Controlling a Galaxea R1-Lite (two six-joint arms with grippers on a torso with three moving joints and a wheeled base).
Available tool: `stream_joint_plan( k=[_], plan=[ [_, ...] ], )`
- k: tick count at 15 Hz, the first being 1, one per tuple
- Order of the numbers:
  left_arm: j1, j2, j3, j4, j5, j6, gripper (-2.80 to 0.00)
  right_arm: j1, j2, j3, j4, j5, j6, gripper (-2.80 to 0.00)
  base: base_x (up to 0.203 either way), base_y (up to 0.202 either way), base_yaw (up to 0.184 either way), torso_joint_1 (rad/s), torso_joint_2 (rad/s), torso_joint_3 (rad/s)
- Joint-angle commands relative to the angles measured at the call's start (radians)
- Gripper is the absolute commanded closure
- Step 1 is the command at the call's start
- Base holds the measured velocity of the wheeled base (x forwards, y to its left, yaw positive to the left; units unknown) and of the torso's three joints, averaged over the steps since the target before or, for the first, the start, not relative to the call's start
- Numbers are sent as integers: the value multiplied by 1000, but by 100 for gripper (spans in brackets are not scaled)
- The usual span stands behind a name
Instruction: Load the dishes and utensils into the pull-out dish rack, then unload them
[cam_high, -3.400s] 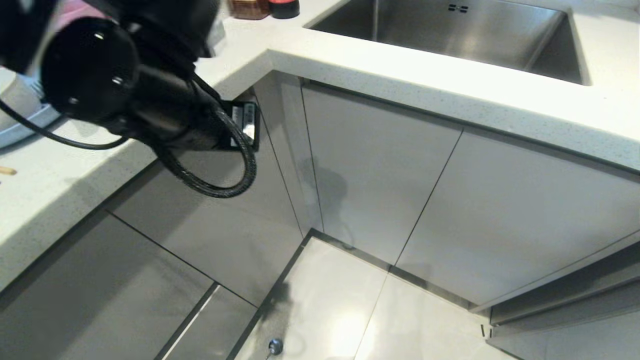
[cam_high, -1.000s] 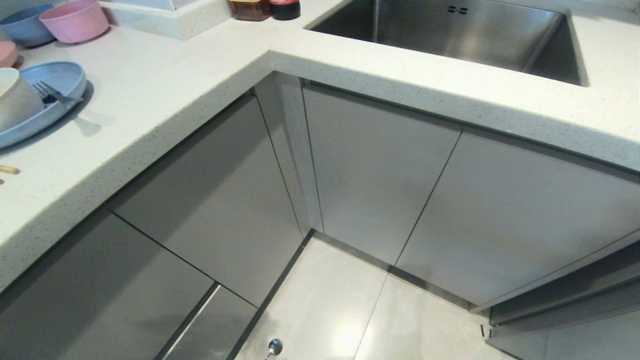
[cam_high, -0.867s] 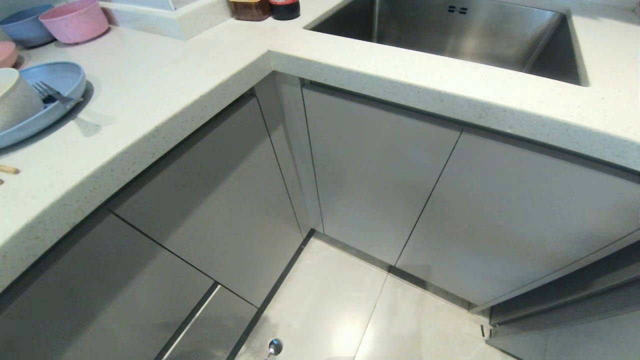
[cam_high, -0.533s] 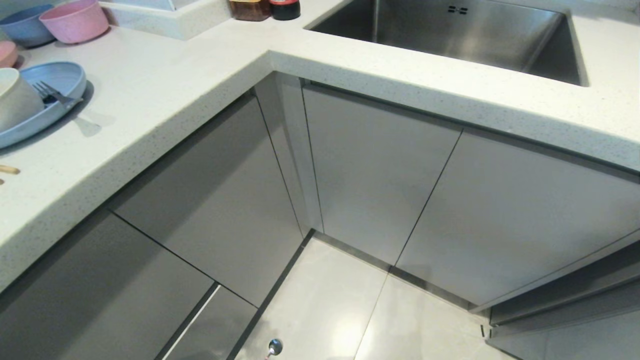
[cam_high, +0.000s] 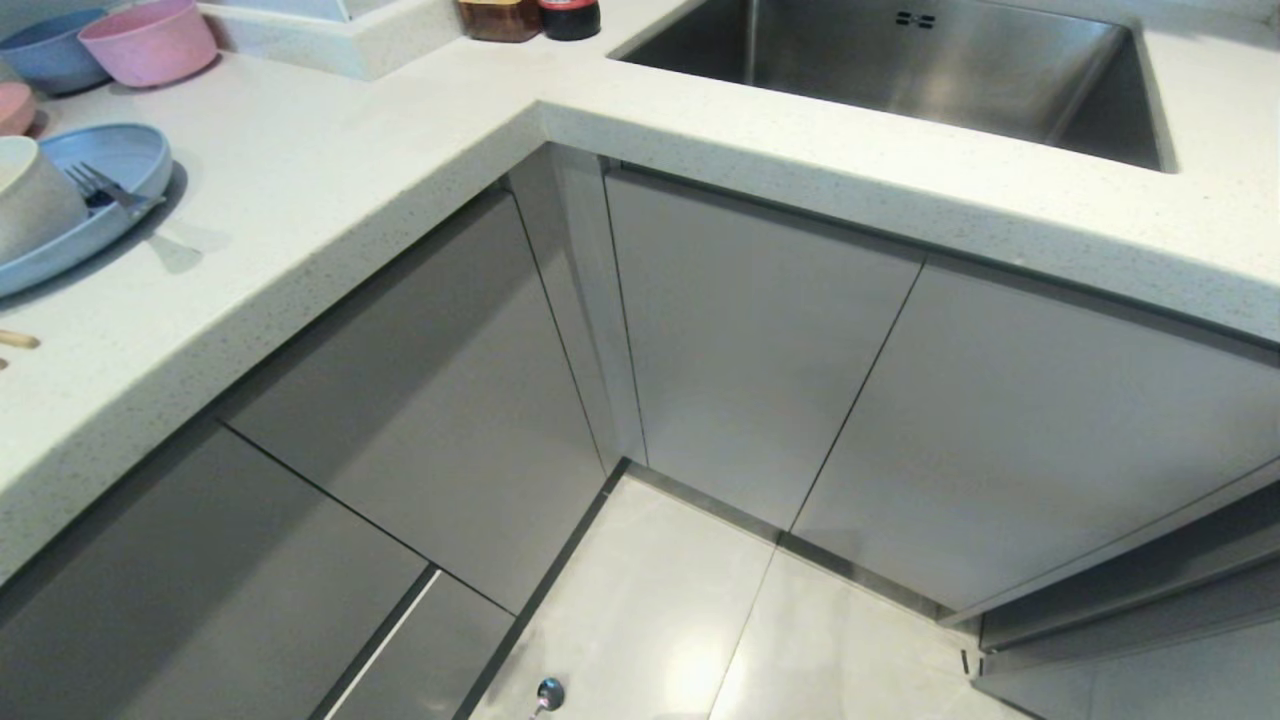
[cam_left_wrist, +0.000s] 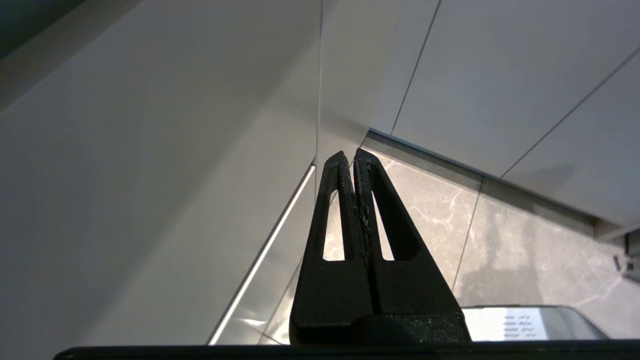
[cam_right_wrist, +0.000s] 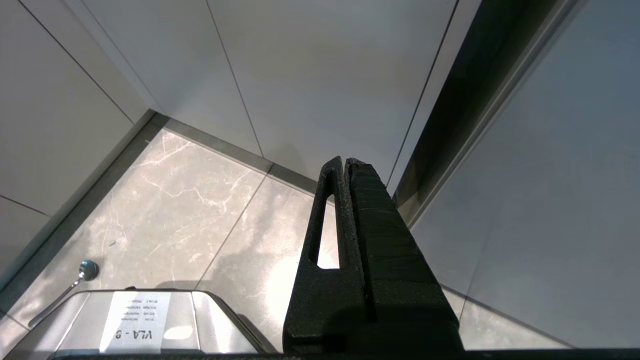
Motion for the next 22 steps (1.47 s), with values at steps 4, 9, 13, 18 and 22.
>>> stream_joint_plan(
  k=[4,9,13,18,22],
  plan=[
    [0,2,14,-2,11,-9,0,0,1,1,0,0,0,0,0,0,0,0,0,0],
    [0,2,14,-1,12,-8,0,0,1,2,0,0,0,0,0,0,0,0,0,0],
    [0,2,14,-1,14,-16,0,0,1,2,0,0,0,0,0,0,0,0,0,0],
    [0,2,14,-1,12,-16,0,0,1,1,0,0,0,0,0,0,0,4,3,152],
    [0,2,14,-1,12,-13,0,0,1,0,0,0,0,0,0,0,0,0,2,196]
  ],
)
